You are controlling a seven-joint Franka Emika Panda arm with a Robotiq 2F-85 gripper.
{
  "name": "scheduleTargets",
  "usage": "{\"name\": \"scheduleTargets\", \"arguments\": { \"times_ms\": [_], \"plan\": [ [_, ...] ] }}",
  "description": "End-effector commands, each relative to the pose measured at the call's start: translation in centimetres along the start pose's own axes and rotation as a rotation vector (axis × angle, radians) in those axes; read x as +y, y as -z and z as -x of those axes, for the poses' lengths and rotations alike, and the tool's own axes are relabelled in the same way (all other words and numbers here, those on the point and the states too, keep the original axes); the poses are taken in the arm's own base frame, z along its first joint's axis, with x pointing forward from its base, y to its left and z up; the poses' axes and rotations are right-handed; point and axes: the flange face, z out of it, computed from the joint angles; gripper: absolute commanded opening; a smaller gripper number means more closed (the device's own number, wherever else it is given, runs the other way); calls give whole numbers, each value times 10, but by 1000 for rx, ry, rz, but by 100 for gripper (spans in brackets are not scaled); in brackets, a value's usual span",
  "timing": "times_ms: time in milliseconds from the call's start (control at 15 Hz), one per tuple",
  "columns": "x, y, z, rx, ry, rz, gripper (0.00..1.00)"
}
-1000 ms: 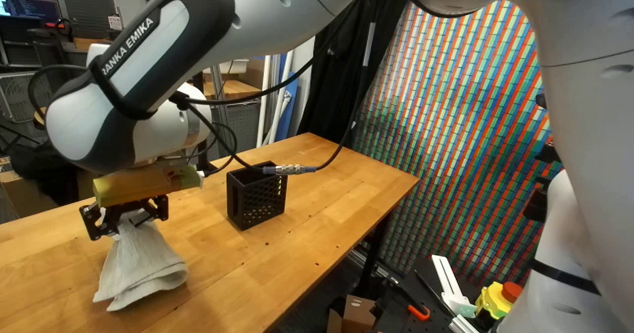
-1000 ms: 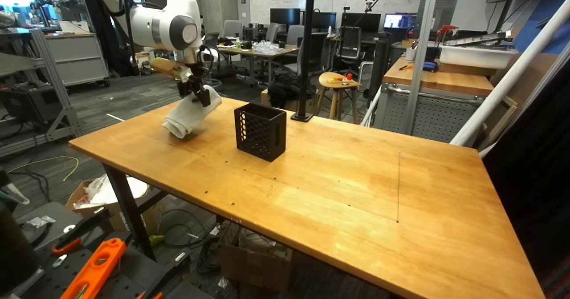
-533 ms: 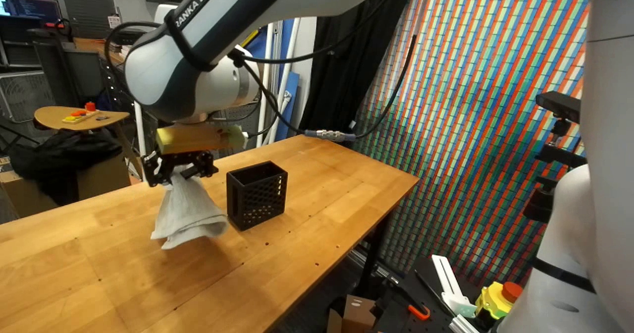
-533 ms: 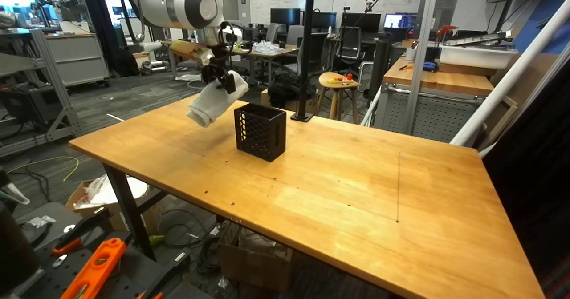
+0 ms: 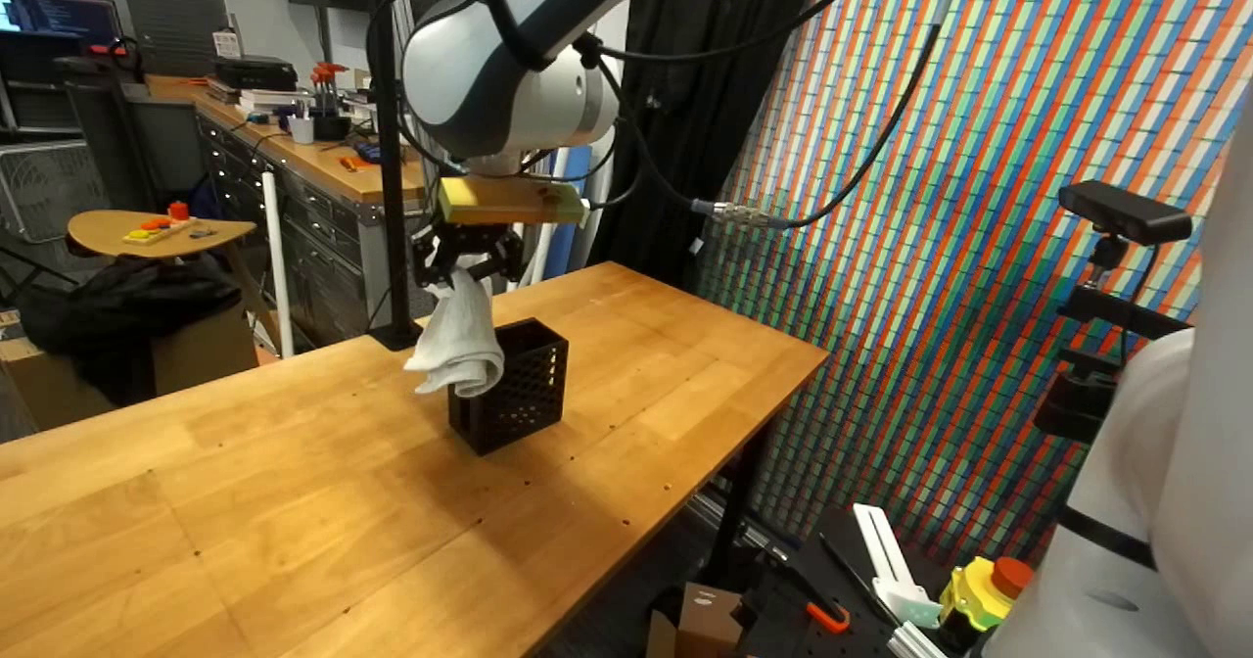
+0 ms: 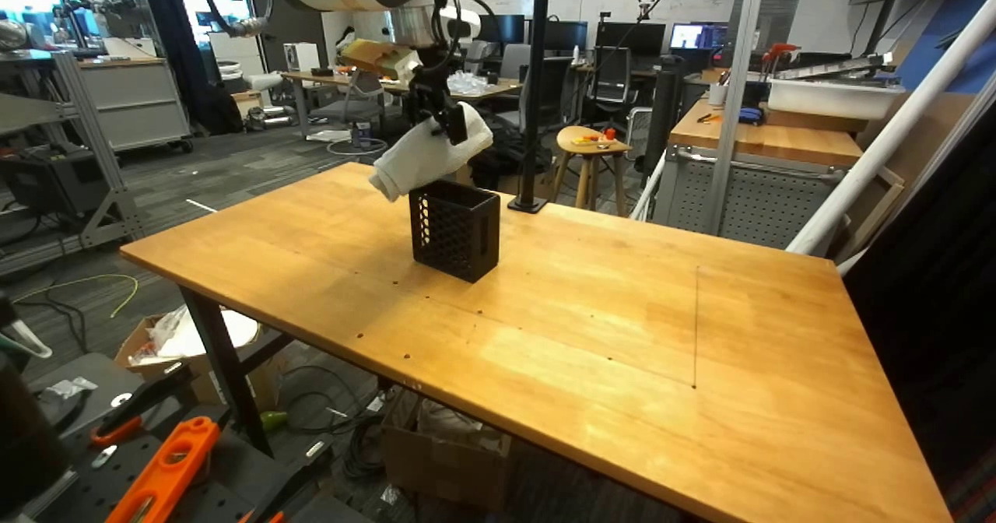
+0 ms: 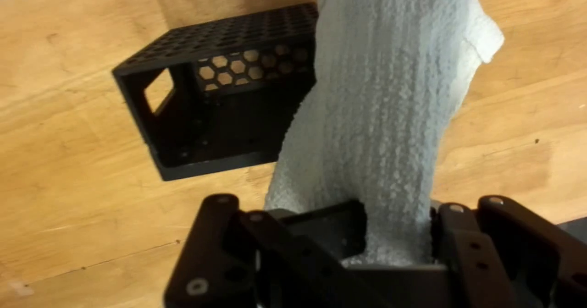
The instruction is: Move the black basket to the right, place the white towel inside the basket
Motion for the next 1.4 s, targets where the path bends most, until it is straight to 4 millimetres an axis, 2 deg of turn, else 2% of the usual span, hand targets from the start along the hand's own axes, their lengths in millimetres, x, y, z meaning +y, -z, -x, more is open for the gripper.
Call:
{"name": "scheduleTargets", "arguments": {
  "times_ms": [0,200,467,667,1067,1333],
  "plan": [
    [36,32,7,37,-16,21,0],
    [53,32,6,44,-21,15,0],
    [50,25,5,33,15,15,0],
    [49,13,10,24,36,2,0],
    [64,-14,17,15,60,-20,0],
    [71,-32,14,-18,78,-50,0]
  ]
}}
